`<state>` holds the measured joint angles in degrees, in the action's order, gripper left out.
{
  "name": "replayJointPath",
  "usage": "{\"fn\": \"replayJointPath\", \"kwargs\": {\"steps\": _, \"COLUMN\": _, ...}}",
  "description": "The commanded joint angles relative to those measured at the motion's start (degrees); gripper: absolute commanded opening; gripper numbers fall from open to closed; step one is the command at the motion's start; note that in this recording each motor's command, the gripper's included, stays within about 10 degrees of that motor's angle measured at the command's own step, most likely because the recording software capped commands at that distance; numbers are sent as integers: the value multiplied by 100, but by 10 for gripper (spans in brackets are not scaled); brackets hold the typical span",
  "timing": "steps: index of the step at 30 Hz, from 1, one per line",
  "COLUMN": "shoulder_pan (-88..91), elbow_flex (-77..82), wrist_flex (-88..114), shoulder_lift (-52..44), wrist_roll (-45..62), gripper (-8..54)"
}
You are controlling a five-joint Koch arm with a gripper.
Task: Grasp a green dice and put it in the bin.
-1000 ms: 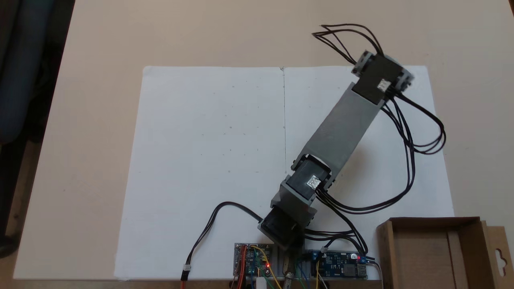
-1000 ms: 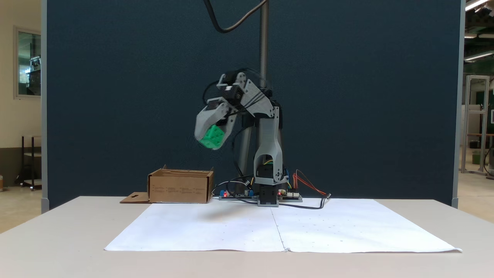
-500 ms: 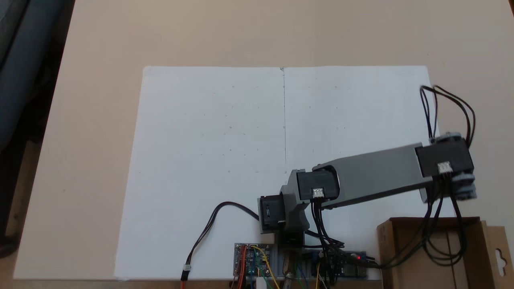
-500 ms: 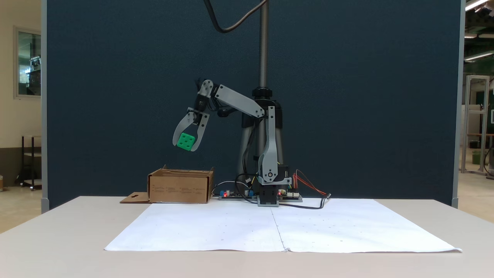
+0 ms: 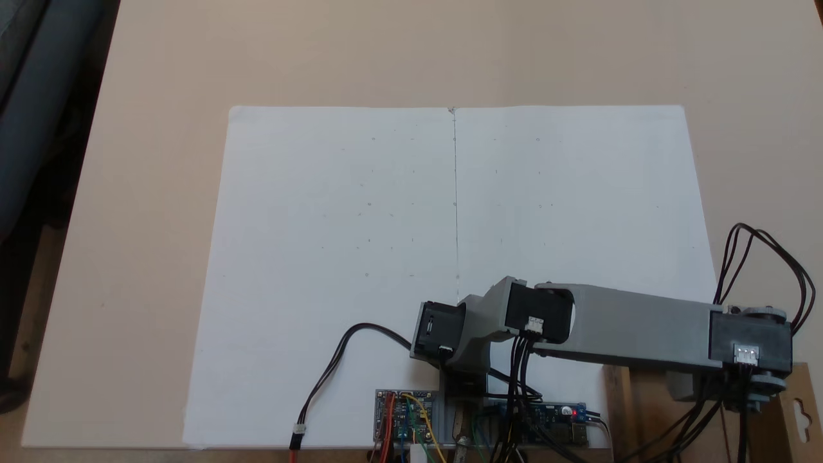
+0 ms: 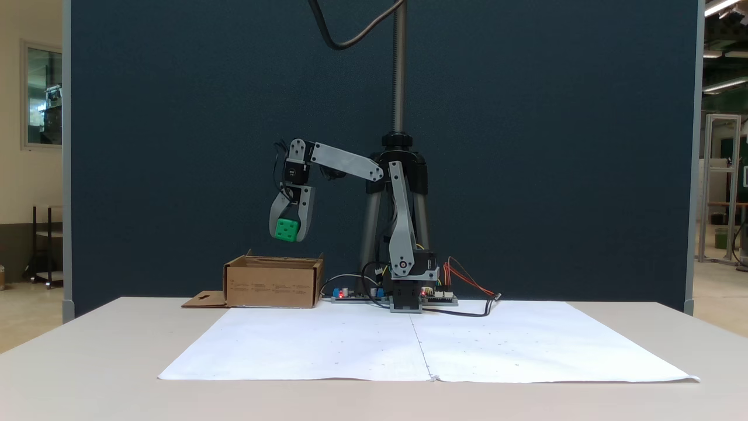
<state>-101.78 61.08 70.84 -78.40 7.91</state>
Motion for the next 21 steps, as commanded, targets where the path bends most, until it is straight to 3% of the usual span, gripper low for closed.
{"fn": "replayJointPath", "kwargs": {"steps": 1, "shoulder_pan": -53, "elbow_flex": -97, "wrist_flex": 105, "shoulder_lift": -141, "wrist_roll": 738, "gripper": 313}}
{"fn": "replayJointPath", "kwargs": {"steps": 2, "shoulder_pan": -44, "elbow_flex": -97, "wrist_flex": -18, "shoulder_lift": -114, "wrist_roll": 756, "gripper": 326}}
{"fn": "replayJointPath", "kwargs": {"steps": 6, "shoulder_pan": 26, "elbow_flex": 105, "wrist_flex": -729, "shoulder_lift": -70, "wrist_roll": 738, "gripper": 473}}
{"fn": "replayJointPath", "kwargs": {"steps": 11, "shoulder_pan": 316, "elbow_flex": 598, "wrist_flex": -1679, "shoulder_lift": -88, "wrist_roll": 721, "gripper": 439}}
{"fn": "replayJointPath", "kwargs": {"steps": 21, "shoulder_pan": 589, "elbow_flex": 1714, "wrist_flex": -1705, "shoulder_lift": -571, "wrist_roll": 721, "gripper": 440}}
